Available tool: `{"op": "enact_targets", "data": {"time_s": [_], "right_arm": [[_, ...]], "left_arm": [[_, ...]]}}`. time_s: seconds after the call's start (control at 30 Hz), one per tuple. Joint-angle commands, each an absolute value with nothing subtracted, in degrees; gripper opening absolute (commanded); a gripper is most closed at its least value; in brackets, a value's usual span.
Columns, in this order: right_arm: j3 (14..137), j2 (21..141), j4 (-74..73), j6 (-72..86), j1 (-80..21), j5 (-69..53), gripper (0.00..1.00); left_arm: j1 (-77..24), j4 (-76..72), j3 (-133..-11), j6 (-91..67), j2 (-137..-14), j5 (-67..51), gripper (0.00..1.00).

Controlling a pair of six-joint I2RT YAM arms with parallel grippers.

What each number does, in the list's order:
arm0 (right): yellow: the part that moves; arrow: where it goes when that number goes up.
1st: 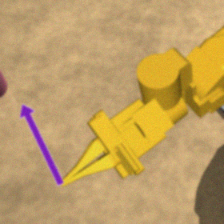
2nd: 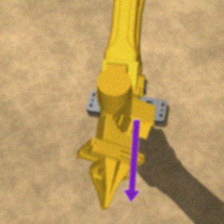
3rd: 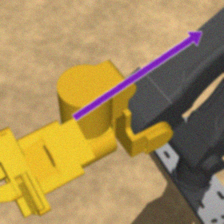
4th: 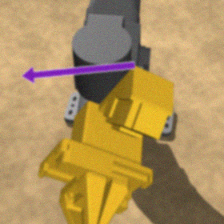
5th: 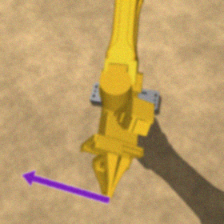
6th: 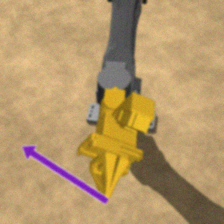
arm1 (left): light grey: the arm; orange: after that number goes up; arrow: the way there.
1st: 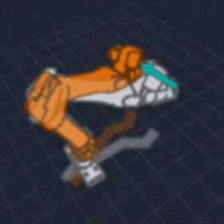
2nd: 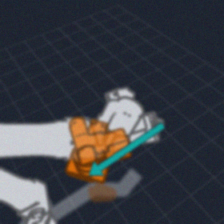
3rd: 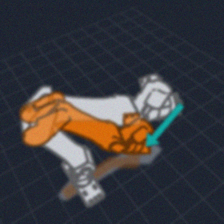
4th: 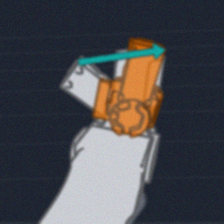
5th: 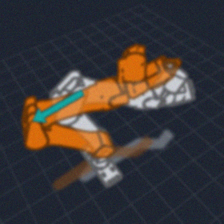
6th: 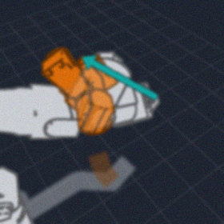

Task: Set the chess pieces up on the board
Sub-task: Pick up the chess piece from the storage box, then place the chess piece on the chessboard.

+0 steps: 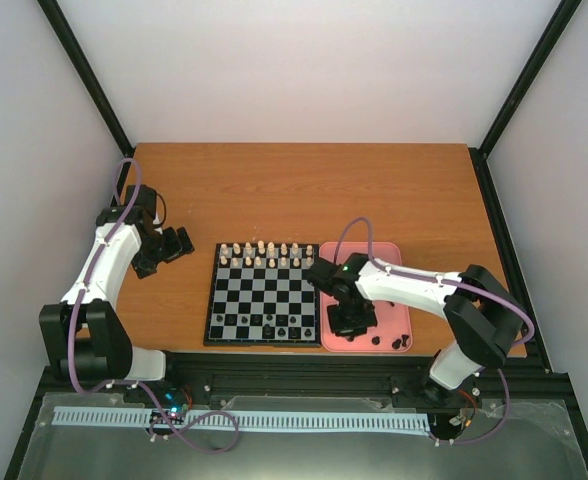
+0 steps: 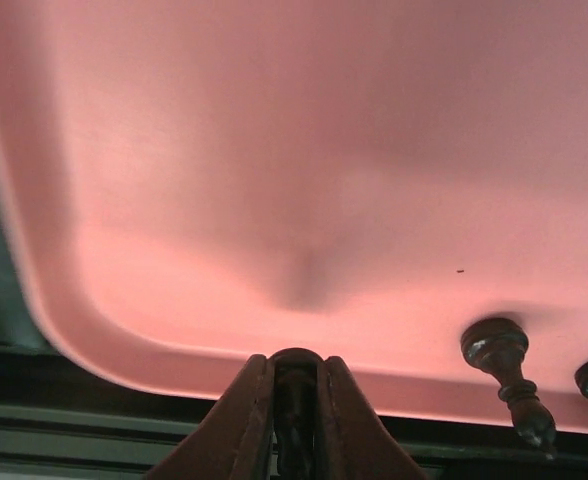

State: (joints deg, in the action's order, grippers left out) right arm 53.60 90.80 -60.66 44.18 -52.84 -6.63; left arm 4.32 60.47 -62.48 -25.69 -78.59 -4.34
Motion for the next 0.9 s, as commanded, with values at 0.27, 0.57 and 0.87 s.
{"op": "enact_targets", "data": {"time_s": [0.27,0.57,0.87], "right_arm": [[77.5,93.9,-72.1,42.5,-55.9,-1.7,0.09],[106.9,112.4,-78.7,39.0,-65.0,-0.4,0.09],[122.0,124.1,-78.8,38.6,-71.9,-2.8,0.08]], "left_arm": [[4.0,61.6,-62.0,-25.0,-74.5,-3.4,1.0],[4.0,64.4,-62.2,-26.1,-71.6,-0.4,1.0],[4.0,66.3,-61.1,-27.1,-68.4,1.8,1.0]]}}
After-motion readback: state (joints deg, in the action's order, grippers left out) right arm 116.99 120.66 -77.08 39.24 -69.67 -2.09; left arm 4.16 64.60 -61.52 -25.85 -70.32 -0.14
